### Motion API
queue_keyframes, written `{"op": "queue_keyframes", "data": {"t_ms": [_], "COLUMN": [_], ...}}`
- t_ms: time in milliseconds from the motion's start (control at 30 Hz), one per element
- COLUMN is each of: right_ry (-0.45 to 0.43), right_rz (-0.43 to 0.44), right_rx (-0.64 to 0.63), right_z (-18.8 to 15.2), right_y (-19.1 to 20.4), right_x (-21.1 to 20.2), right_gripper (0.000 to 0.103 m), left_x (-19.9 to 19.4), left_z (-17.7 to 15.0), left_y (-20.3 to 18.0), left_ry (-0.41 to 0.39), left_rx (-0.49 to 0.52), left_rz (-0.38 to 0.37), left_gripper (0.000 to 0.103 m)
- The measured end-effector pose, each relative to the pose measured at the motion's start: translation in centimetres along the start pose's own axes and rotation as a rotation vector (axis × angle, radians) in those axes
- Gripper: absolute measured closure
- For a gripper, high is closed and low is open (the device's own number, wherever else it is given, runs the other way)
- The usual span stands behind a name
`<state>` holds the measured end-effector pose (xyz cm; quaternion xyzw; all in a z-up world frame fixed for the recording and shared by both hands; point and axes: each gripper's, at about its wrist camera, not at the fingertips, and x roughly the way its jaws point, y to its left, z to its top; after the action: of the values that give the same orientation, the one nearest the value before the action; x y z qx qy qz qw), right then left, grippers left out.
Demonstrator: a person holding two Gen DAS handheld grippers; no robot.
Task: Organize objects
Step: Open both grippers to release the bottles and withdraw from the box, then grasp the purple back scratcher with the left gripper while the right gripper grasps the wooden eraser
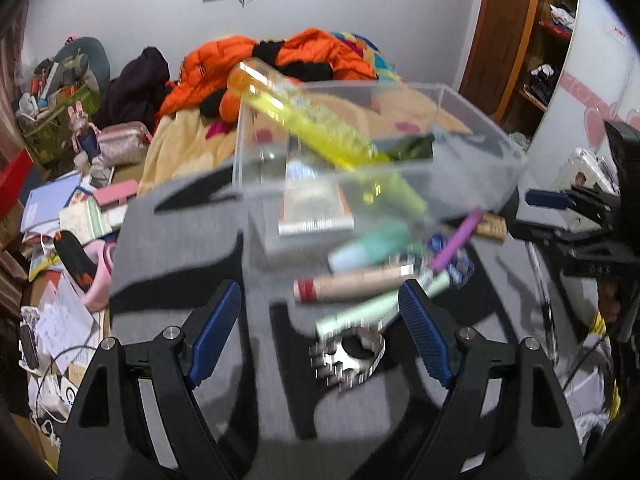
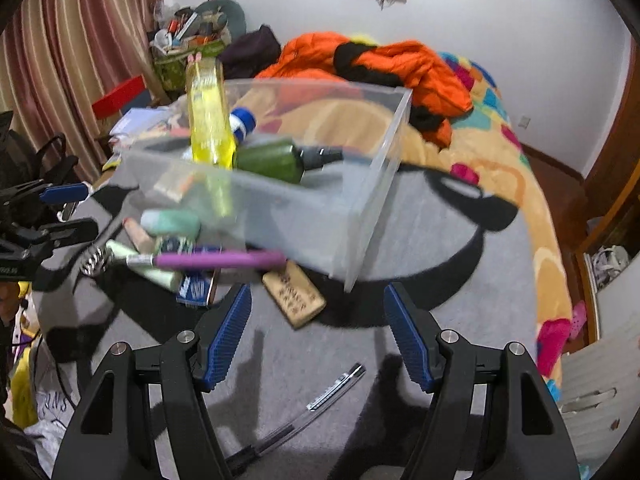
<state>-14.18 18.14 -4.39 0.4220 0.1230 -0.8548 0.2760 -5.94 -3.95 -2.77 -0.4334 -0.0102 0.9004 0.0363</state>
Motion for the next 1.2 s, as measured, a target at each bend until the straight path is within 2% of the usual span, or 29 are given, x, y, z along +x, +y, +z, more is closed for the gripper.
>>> {"op": "queue_keyframes", "data": {"t_ms": [300,467,533,567,633,700,900,1200], "right_ry": [0.043,0.032,0.03,0.031,0.027,0.023,0.019,-0.004], "right_rz": [-0.009,-0.021,-0.016,0.002,-0.015,-0.021,0.003,-0.005], "right_rx": [-0.025,-0.016,-0.01,-0.011,-0.02,-0.02,0.025,0.076], "right_z": [-0.1,-0.3,-0.5,-0.5,-0.7,-1.0,-1.7,-2.6], "right_y": [0.6,0.6,0.6,0.7,1.0,1.1,0.7,-0.5], "right_x": [2.5,2.4,2.2,2.1,2.0,1.9,1.1,-0.9], "right_gripper": [0.054,0.057,0.061,0.071,0.072,0.074,0.077,0.078], "left_x": [1.4,2.0,2.1,2.2,2.2,2.2,1.1,-2.8], "left_z": [-3.9,-4.1,-4.0,-4.0,-4.0,-4.0,-4.1,-5.0], "left_y": [1.3,1.4,1.3,1.2,0.8,0.4,0.6,2.6], "left_ry": [0.06,0.04,0.029,0.024,0.014,0.009,-0.02,-0.081], "left_rx": [-0.079,-0.107,-0.127,-0.129,-0.115,-0.098,-0.111,-0.154], "left_rz": [-0.045,-0.043,-0.064,-0.074,-0.066,-0.057,-0.056,-0.024], "left_gripper": [0.021,0.022,0.029,0.036,0.046,0.061,0.061,0.062]}}
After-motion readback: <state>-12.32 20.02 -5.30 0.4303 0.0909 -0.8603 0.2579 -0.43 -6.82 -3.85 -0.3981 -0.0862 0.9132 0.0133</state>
